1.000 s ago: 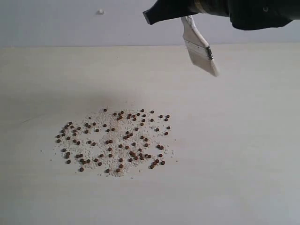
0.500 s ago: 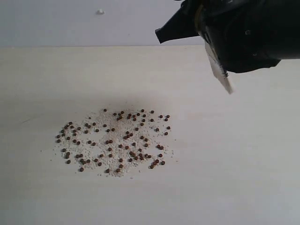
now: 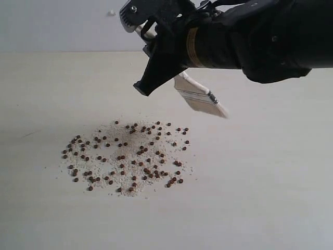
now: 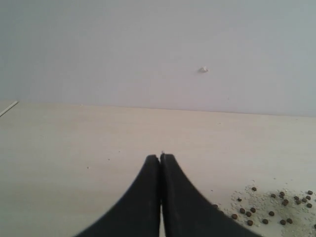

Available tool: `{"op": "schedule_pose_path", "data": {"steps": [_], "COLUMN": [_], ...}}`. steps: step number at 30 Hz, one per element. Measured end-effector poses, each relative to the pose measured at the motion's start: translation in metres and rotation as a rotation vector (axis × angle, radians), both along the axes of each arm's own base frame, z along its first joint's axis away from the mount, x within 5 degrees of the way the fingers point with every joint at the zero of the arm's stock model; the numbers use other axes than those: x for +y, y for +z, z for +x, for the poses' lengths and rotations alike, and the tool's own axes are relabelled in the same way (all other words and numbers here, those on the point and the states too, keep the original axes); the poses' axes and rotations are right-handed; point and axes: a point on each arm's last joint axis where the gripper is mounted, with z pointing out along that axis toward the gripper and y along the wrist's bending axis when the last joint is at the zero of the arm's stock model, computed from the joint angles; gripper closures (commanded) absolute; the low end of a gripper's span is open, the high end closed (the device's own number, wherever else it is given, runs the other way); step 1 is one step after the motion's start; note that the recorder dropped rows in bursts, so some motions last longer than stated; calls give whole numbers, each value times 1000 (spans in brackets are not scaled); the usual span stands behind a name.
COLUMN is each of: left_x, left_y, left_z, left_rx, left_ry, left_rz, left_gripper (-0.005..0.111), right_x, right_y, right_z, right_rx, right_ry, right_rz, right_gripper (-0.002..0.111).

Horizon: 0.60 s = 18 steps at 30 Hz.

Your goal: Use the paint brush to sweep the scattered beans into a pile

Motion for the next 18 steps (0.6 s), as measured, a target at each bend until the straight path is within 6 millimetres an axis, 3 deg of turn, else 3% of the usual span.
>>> {"op": "schedule_pose_path", "data": {"steps": [9, 15, 18], "left_x": [0, 0, 0], "left_y": [0, 0, 0], "left_z": [0, 0, 0], "left_rx": [0, 0, 0], "left_ry": [0, 0, 0], "left_rz": [0, 0, 0], "left_gripper": [107, 107, 107], "right_x": [-4, -37, -47], "right_y": [0, 3, 2], "right_z": [3, 28, 35], "right_rx": [-43, -21, 42], "right_ry": [-11, -181, -139], "right_rz": [-53, 10, 61], "right_gripper": [108, 108, 108]}}
